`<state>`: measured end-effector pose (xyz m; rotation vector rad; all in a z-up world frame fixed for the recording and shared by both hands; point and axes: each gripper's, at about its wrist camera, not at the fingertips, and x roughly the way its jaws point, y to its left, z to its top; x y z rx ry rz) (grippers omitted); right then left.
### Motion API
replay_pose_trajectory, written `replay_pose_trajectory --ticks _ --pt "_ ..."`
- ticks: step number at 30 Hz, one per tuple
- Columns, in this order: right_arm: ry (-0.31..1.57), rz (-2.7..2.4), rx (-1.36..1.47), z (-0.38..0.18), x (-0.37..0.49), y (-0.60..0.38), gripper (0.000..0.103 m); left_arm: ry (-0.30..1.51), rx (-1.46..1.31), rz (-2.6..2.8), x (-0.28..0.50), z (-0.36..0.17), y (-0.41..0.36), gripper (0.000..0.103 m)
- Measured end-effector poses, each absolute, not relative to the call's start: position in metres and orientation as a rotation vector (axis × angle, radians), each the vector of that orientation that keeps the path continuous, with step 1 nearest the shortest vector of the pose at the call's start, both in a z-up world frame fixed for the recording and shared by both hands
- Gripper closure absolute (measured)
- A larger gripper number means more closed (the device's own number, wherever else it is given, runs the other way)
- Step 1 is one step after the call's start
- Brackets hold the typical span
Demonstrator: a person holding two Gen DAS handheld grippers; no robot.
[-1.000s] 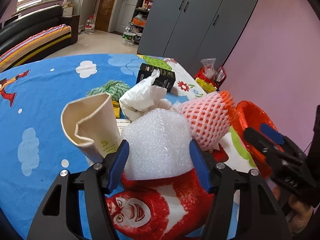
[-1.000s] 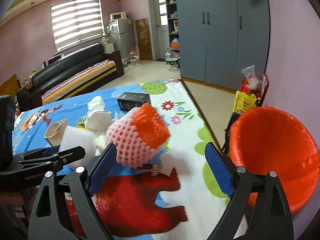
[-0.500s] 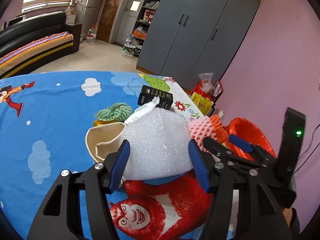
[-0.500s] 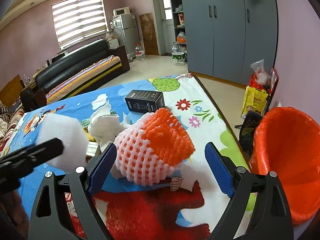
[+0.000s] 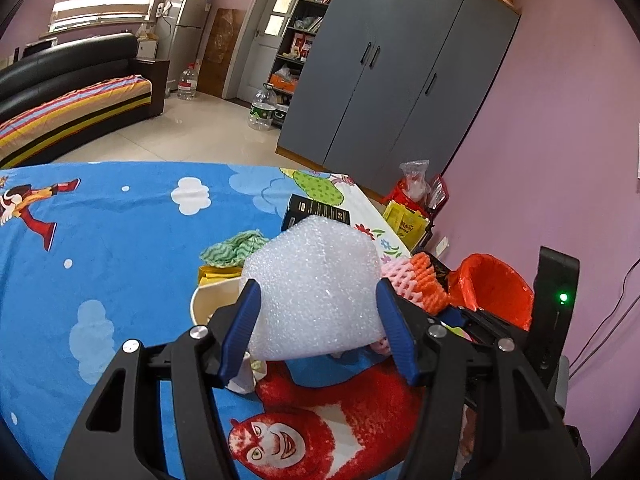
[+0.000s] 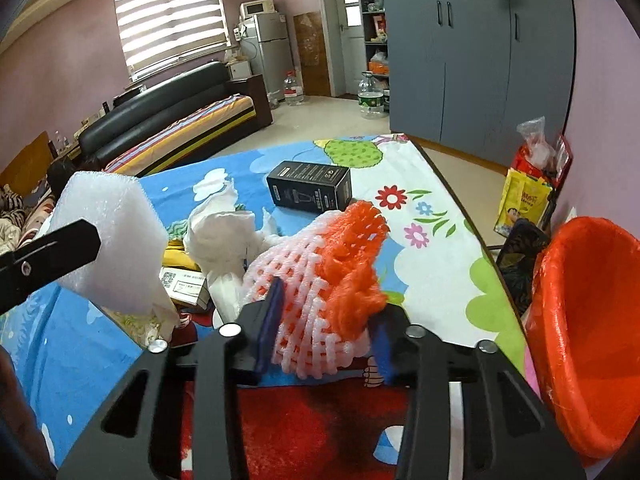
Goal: Collect trash
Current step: 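Grasp the bubble foam sheet with left tool while right tool grasps the pink foam net, then carry both items over the orange bin and open both tools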
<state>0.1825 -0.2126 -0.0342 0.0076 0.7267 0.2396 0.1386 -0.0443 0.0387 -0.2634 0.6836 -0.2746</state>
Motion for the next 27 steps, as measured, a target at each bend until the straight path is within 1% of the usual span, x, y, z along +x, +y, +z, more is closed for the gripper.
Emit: replay_pose_trajectory --ticks 2,7,18,27 --pt "0.717 0.232 0.007 -0.031 0.179 -0.214 0.075 0.679 -0.258 -0.276 0.141 0.04 -0.045 0.046" --pt "0.7 0.217 0.016 -0.023 0.174 -0.225 0.077 0.67 -0.255 -0.28 0.143 0.044 -0.046 0.046" --pt "0.637 0.125 0.038 0.009 0.153 -0.269 0.077 0.644 -0.227 -0.331 0.151 0.06 -0.069 0.046" --pt "0.59 -0.011 0.054 0.031 0.14 -0.33 0.077 0.615 -0.165 -0.43 0.165 0.079 -0.12 0.046"
